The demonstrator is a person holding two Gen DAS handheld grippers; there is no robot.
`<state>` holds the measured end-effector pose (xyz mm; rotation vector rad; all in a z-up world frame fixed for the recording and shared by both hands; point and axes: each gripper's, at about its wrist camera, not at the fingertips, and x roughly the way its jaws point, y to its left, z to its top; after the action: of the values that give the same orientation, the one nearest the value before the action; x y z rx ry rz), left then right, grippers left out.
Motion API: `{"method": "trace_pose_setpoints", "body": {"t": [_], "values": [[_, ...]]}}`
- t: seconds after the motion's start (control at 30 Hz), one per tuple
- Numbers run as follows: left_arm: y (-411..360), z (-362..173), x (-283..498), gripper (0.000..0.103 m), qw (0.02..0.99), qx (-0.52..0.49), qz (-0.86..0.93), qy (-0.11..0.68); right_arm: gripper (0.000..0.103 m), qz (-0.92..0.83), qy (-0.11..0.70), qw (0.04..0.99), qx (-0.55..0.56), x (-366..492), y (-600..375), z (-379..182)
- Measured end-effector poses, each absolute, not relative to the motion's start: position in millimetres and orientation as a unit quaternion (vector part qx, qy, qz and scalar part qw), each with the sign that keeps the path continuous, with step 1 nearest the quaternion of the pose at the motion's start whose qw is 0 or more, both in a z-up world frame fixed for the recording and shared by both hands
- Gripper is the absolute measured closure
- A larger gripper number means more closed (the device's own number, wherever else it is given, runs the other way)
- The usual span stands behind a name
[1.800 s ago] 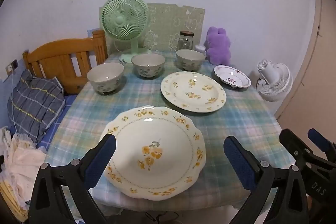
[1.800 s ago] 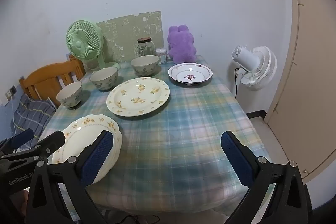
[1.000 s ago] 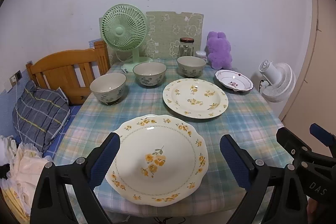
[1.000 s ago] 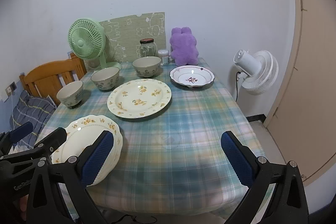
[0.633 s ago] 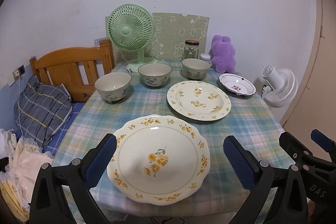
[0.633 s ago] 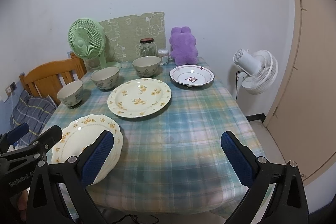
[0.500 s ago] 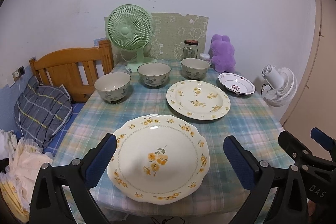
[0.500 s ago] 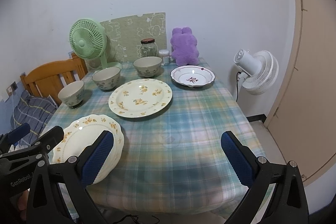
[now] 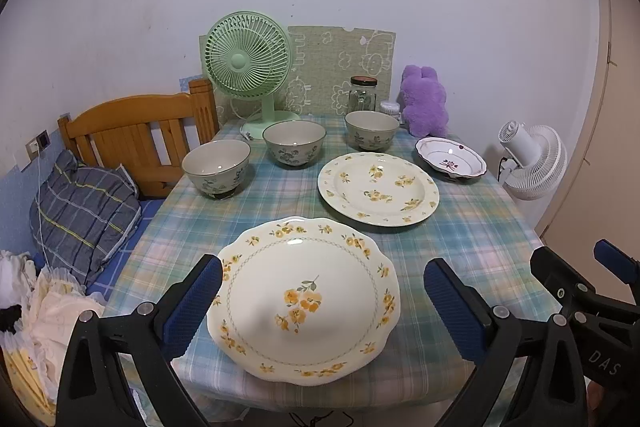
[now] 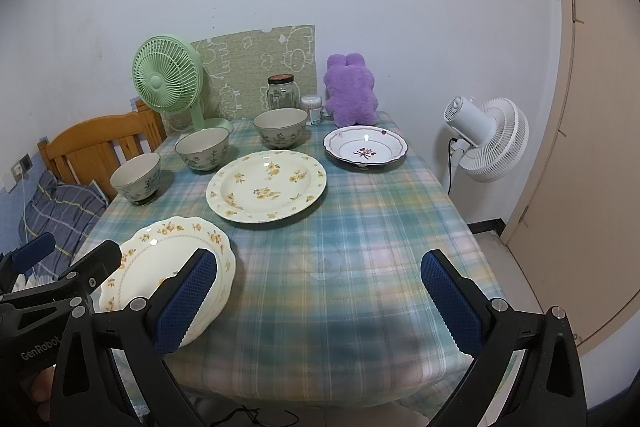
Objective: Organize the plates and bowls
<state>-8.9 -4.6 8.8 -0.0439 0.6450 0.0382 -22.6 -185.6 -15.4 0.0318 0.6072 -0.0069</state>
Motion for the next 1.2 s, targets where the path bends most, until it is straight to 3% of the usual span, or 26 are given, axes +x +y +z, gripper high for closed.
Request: {"method": "trace_pose_setpoints", "body": {"t": [1.2], "values": [[-7.7, 5.0, -13.4, 0.004, 0.947, -0.017, 0.020, 0.321, 0.000, -0.008, 0.304, 0.953, 0.010, -23.3, -188.7, -17.2]]}}
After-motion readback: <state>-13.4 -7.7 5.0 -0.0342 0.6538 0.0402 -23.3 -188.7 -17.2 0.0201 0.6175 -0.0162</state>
